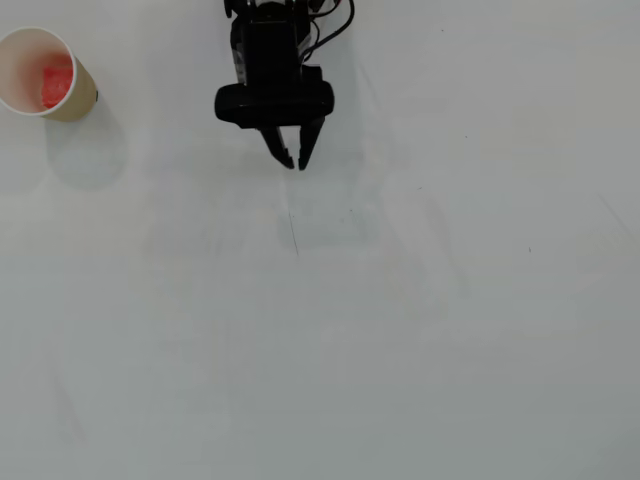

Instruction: Pick up the cube and drop it in the cup.

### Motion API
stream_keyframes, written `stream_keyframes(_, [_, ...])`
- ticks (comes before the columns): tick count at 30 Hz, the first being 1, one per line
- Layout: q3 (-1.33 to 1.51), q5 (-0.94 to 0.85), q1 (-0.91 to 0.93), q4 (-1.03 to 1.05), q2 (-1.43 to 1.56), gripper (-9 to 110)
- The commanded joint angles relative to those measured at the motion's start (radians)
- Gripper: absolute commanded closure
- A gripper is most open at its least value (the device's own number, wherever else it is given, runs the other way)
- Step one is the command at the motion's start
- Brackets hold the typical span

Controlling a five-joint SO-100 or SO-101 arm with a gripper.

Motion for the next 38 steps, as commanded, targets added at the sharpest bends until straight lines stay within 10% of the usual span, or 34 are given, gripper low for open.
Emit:
stream_keyframes(1, [0.020,0.009,-0.008,0.071,0.044,101])
stream_keyframes(38, [0.043,0.009,0.040,0.387,0.107,101])
